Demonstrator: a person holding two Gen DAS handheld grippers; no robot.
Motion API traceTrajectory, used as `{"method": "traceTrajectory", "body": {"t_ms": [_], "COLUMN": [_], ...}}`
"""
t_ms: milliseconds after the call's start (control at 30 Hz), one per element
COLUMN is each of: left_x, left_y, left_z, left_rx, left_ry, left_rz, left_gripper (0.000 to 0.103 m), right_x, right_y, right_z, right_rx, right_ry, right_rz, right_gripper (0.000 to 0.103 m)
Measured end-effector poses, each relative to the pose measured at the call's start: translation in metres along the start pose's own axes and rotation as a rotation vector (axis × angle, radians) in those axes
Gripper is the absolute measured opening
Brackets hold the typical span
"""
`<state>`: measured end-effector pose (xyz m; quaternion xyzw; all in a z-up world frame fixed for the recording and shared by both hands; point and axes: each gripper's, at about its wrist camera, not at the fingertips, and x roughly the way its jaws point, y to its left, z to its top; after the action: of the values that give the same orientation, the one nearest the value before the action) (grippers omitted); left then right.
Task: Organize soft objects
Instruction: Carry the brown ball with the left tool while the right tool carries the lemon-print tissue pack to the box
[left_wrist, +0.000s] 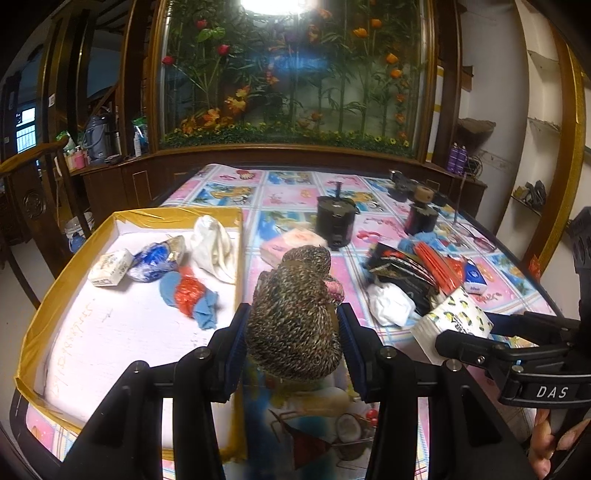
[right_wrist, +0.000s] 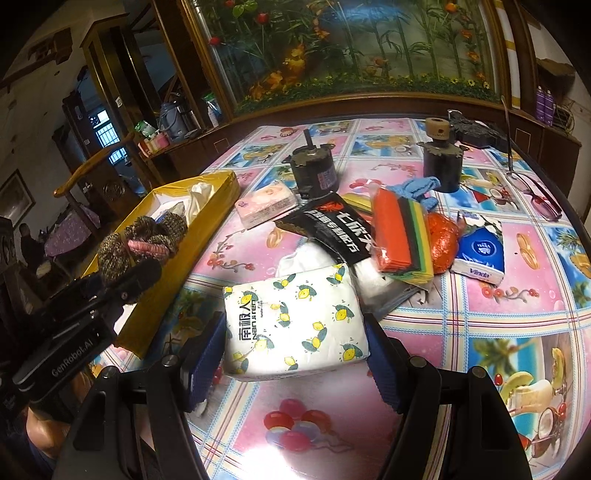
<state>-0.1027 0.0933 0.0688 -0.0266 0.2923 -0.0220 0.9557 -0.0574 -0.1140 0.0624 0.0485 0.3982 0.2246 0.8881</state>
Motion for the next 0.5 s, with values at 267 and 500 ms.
{"method": "traceTrajectory", "body": {"t_ms": [267, 500], "left_x": [-0.004, -0.005], "left_y": [0.036, 0.072], "left_z": [0.005, 0.007], "left_rx": [-0.064, -0.129], "left_ry": [-0.016, -0.02], "left_rz": [0.052, 0.1], "left_gripper": [0.046, 0.046], "right_x": [0.009, 0.021], "right_y": [0.033, 0.075], "right_z": [0.014, 0.028], "right_rx": [-0.075, -0.167], "right_ry": [0.007, 0.008], "right_rz": [0.024, 0.058], "right_gripper": [0.076, 0.076]}}
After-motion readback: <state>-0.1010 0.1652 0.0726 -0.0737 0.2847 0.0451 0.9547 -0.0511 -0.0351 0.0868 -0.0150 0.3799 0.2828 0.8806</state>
